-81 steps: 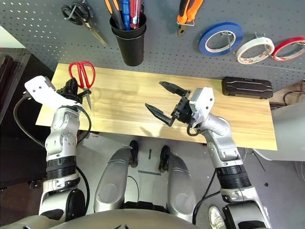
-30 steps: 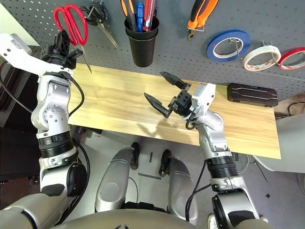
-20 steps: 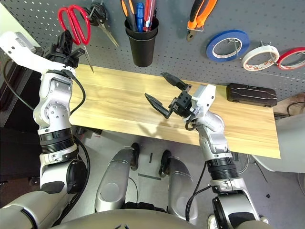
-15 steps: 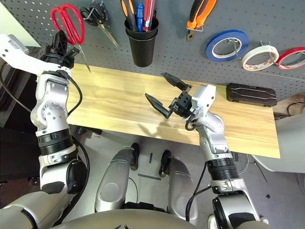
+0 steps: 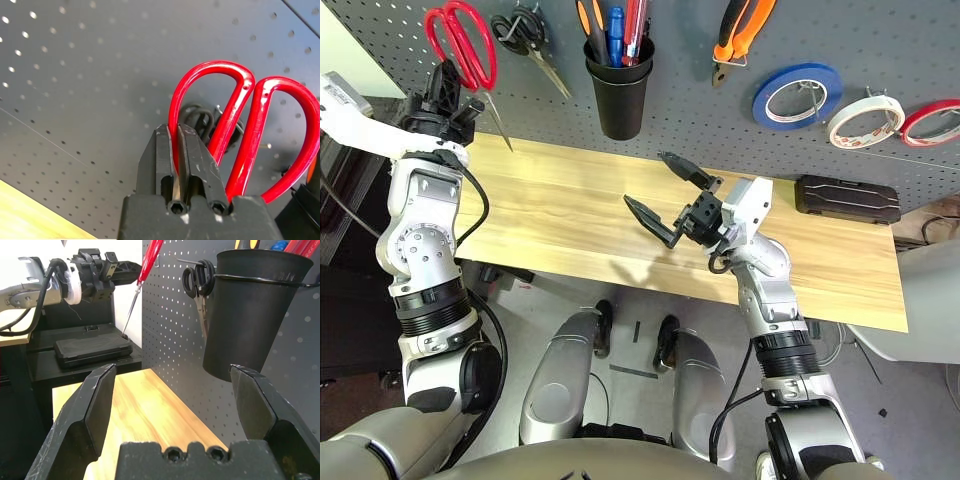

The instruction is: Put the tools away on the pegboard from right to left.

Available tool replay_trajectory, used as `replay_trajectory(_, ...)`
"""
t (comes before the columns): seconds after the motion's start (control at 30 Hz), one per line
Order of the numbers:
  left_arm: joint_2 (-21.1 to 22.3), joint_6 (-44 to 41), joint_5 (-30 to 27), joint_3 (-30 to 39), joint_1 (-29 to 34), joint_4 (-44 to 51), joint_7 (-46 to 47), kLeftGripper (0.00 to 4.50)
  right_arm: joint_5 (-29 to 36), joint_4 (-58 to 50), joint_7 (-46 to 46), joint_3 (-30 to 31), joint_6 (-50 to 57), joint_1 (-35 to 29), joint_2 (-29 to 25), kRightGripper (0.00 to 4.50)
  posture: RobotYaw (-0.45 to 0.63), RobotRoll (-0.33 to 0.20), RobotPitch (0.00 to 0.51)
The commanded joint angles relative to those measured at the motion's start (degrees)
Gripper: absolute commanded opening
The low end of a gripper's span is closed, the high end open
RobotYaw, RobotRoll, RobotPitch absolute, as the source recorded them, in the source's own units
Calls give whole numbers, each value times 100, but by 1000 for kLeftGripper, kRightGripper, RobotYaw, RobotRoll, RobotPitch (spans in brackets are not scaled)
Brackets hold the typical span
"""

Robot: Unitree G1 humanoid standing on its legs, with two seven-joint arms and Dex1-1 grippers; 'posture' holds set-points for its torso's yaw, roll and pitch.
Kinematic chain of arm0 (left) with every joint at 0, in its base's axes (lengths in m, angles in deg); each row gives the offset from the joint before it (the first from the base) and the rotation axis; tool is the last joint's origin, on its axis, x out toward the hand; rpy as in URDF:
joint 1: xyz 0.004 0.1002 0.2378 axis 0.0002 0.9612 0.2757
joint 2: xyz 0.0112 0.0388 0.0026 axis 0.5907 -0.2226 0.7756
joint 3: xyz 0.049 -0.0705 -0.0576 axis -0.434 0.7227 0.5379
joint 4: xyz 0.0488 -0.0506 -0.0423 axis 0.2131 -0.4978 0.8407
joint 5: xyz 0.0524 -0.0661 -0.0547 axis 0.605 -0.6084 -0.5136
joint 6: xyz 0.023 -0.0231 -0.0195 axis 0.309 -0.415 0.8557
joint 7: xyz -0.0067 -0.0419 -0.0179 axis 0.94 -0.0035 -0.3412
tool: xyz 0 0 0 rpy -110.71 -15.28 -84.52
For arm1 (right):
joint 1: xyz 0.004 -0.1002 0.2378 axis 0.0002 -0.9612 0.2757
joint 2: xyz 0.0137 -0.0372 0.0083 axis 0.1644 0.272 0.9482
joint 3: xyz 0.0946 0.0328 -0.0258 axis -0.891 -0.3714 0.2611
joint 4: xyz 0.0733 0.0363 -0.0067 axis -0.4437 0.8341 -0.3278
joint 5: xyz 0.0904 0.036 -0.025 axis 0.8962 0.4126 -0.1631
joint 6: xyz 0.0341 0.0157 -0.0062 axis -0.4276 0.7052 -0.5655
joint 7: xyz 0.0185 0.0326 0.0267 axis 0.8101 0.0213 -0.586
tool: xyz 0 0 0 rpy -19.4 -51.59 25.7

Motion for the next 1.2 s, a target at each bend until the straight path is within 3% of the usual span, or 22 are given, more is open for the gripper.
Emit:
replay_trajectory(0.03, 36, 125, 181, -154, -17, -326, -172, 14, -48, -44, 5, 7, -102, -104, 1, 4500, 250, 0, 266)
replay_trajectory(0.83, 296, 1867, 1166, -138, -1518, -4005, -900, 14, -279, -214, 374, 29, -104, -212, -11, 4500, 173, 0, 251)
replay_trajectory(1.03, 328, 1981, 1415, -238, -1176, -3860, -891, 2037, -431, -273, 626, 45, 39, -224, -33, 4500, 168, 0, 255)
replay_trajectory(1.2, 379, 1677, 1477, -338, -489, -3052, -848, 4083, -474, -283, 793, 73, 15, -224, 63, 4500, 180, 0, 257)
